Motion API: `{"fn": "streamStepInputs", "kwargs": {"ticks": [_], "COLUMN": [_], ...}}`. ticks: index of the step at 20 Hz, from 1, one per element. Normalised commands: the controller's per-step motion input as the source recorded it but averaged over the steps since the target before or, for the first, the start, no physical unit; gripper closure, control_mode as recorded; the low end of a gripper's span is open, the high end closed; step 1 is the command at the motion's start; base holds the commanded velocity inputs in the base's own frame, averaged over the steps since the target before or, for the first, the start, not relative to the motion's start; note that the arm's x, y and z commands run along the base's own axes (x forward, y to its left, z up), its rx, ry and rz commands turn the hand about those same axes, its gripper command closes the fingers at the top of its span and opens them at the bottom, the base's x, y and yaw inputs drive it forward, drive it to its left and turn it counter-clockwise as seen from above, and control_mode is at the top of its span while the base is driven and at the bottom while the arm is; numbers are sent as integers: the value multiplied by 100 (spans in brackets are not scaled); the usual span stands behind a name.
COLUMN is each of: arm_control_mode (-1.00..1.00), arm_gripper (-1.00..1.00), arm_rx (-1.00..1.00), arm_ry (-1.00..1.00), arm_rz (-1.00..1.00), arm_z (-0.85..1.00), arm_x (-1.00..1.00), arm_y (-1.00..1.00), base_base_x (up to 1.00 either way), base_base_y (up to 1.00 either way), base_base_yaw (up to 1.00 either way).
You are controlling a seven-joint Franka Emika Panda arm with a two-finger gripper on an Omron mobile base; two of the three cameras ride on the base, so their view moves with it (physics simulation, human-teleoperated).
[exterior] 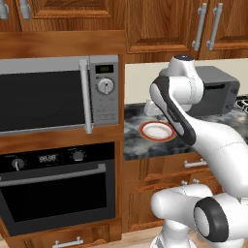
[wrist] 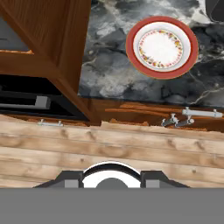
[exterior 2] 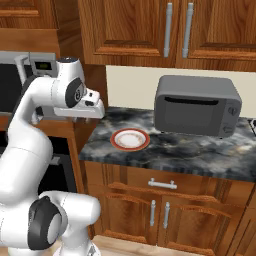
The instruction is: Take the fish from the oven and place it on the plate on the counter.
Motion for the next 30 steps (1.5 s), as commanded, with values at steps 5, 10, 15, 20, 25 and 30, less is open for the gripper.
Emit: {"fn": "streamStepInputs", "kwargs": {"ticks": [5,10,15,20,25,30], "arm_control_mode": [-100,-100,-100,-100,-100,-100], "arm_gripper": [-100,-100,-100,-100,-100,-100], "arm_rx": [-13,-26,-28,-25,-27,-45], "arm_ry": [-13,-17,-33,-13,-3,23], "arm_rz": [8,4,0,4,10,10], "arm_z": [1,0,0,-46,-76,-16], "arm_x": [-27,-23,-34,-35,-14,-2], "arm_y": [59,100,100,100,98,87], "base_base_x": [0,0,0,0,0,0], "base_base_y": [0,0,0,0,0,0], "base_base_yaw": [0,0,0,0,0,0]}}
